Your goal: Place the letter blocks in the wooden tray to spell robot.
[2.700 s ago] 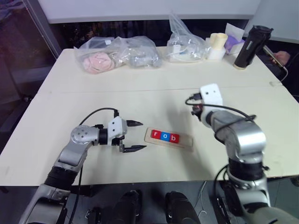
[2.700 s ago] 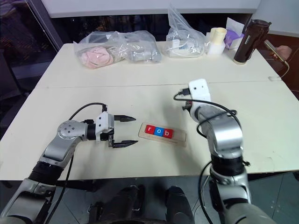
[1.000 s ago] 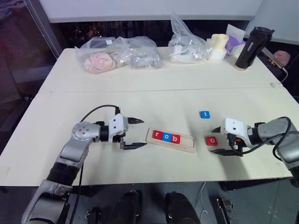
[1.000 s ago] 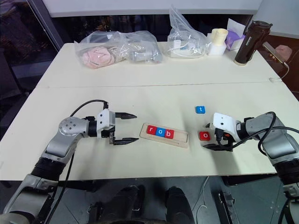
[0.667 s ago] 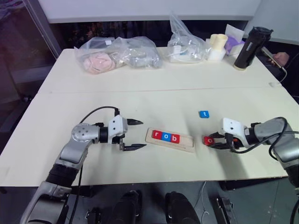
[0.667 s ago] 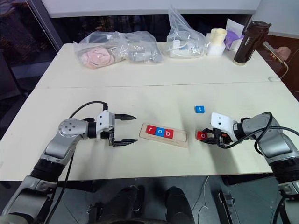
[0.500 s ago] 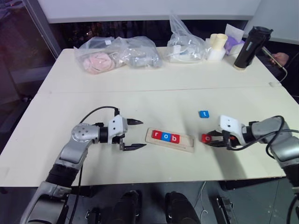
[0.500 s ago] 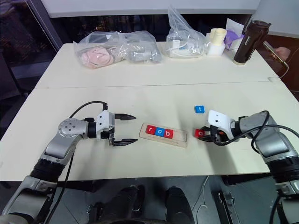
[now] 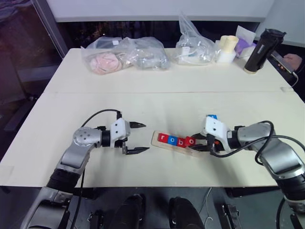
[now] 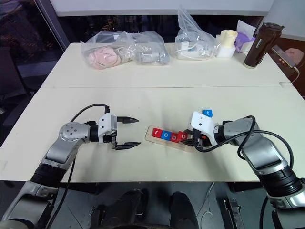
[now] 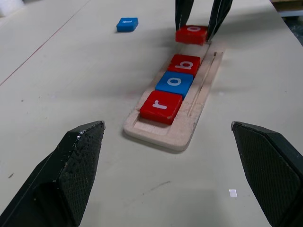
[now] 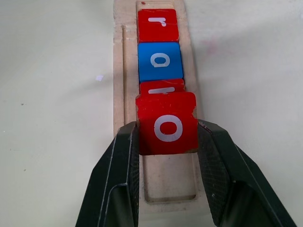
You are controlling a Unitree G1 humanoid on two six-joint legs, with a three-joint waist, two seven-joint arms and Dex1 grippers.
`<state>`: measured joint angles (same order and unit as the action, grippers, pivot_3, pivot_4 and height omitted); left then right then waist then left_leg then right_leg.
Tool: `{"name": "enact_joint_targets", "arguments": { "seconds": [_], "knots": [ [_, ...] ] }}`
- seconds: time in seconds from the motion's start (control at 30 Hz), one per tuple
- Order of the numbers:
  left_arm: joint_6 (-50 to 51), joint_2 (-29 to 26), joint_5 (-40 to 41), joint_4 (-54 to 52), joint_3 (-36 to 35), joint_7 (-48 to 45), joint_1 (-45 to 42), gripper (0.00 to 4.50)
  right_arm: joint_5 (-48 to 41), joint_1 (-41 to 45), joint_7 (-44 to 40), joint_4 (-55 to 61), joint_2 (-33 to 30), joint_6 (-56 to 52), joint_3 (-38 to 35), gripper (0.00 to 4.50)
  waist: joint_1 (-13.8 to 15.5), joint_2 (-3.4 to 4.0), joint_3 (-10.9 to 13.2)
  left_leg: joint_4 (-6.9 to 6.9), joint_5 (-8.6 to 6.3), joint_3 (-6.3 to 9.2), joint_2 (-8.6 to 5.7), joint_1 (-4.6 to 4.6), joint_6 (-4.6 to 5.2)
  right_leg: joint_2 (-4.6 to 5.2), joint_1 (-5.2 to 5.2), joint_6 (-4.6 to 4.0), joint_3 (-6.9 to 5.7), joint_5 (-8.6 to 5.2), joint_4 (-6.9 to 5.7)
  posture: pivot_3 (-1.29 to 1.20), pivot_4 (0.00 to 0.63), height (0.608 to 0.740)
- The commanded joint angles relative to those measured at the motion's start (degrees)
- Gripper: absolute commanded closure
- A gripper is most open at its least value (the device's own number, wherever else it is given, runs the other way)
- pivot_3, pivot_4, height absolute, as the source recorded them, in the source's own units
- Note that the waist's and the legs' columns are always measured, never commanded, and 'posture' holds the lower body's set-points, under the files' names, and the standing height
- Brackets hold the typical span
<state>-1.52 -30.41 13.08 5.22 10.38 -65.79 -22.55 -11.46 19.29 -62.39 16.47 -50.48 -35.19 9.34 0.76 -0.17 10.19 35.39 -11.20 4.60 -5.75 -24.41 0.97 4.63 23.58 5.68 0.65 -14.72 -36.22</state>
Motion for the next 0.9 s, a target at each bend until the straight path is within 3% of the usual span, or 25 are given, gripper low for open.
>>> {"name": "enact_joint_targets", "arguments": {
  "seconds": [0.03, 0.9],
  "knots": [
    [0.0, 0.0, 0.5, -2.7, -0.4, 0.4, 0.4, 0.0, 0.5, -0.4, 0.9, 2.3, 0.0, 0.1, 0.6, 3.36, 0.0, 0.0, 0.0, -0.01, 0.01, 0.0, 0.0, 0.0, 0.01, 0.0, 0.01, 0.0, 0.0, 0.0, 0.0, 0.0, 0.15, 0.738],
    [1.1, 0.6, 0.6, -3.8, -0.2, 1.1, 0.7, 0.0, 3.1, 0.3, 0.6, -2.3, -1.4, 3.5, 1.1, 3.36, 0.0, 0.0, 0.0, 0.0, 0.03, 0.0, 0.0, 0.0, 0.05, -0.01, 0.0, 0.01, 0.0, 0.01, 0.0, 0.0, 0.15, 0.738]
  ]
}}
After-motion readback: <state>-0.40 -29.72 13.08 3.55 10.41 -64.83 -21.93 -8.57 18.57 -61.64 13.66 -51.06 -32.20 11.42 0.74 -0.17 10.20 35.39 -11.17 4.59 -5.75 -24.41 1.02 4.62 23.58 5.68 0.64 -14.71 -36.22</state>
